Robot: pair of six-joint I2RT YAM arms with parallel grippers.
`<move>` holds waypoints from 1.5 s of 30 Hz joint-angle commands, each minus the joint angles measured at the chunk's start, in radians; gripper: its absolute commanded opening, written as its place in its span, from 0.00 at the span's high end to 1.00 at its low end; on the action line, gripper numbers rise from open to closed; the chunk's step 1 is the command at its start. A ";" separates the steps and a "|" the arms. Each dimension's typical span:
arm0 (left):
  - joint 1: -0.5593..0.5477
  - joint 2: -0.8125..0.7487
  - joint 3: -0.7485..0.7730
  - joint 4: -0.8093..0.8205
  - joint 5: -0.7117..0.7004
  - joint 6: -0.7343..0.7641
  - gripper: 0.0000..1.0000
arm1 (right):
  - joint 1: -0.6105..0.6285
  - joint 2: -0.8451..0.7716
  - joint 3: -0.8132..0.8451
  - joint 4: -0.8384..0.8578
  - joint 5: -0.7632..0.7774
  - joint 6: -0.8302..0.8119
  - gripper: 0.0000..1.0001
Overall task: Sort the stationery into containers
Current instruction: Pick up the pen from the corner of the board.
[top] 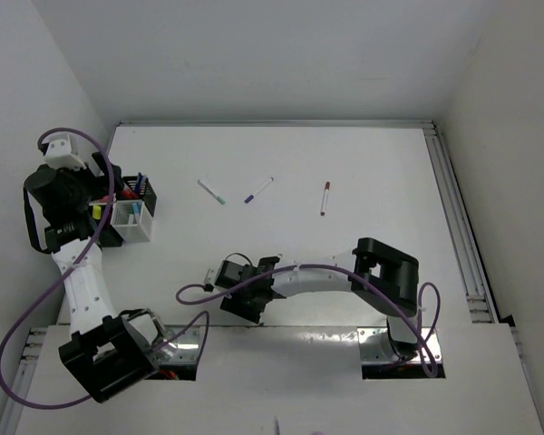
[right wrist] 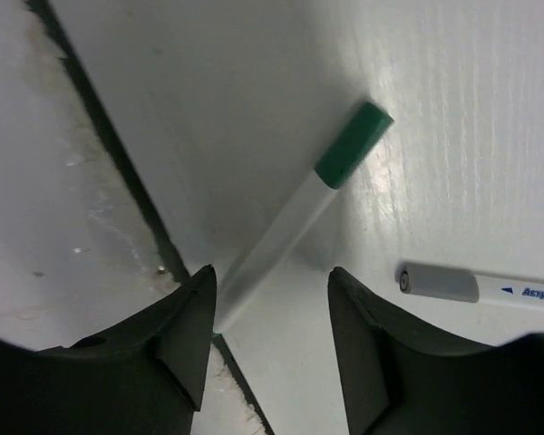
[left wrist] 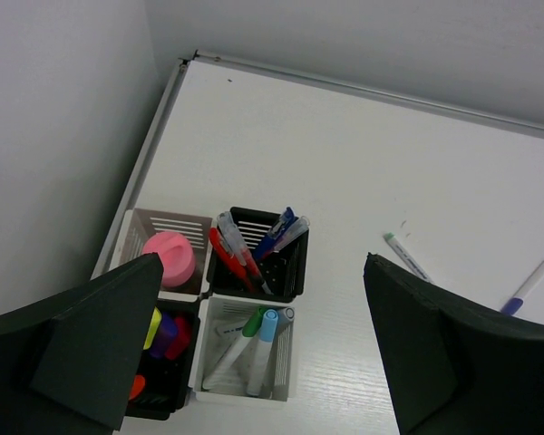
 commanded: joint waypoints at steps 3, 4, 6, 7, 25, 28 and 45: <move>0.015 -0.032 0.008 0.052 0.037 -0.016 0.00 | -0.050 0.003 -0.059 0.049 0.002 -0.006 0.55; 0.015 -0.030 0.008 0.058 0.043 -0.011 0.00 | -0.053 0.011 -0.064 0.053 -0.011 -0.012 0.57; 0.015 -0.029 0.005 0.061 0.042 -0.011 0.00 | -0.062 0.021 -0.076 0.059 -0.018 -0.029 0.60; 0.015 -0.026 0.005 0.098 0.042 -0.020 0.00 | -0.065 0.032 -0.079 0.062 -0.019 -0.035 0.64; 0.002 0.008 0.065 0.266 0.541 -0.285 0.00 | -0.479 -0.373 0.128 -0.027 -0.452 -0.002 1.00; -0.080 -0.019 -0.001 0.464 0.617 -0.494 0.02 | -0.536 -0.373 0.198 0.058 -0.435 0.027 1.00; -0.498 0.063 -0.049 0.652 0.557 -0.815 0.12 | -0.521 -0.202 0.522 0.154 -0.424 0.149 1.00</move>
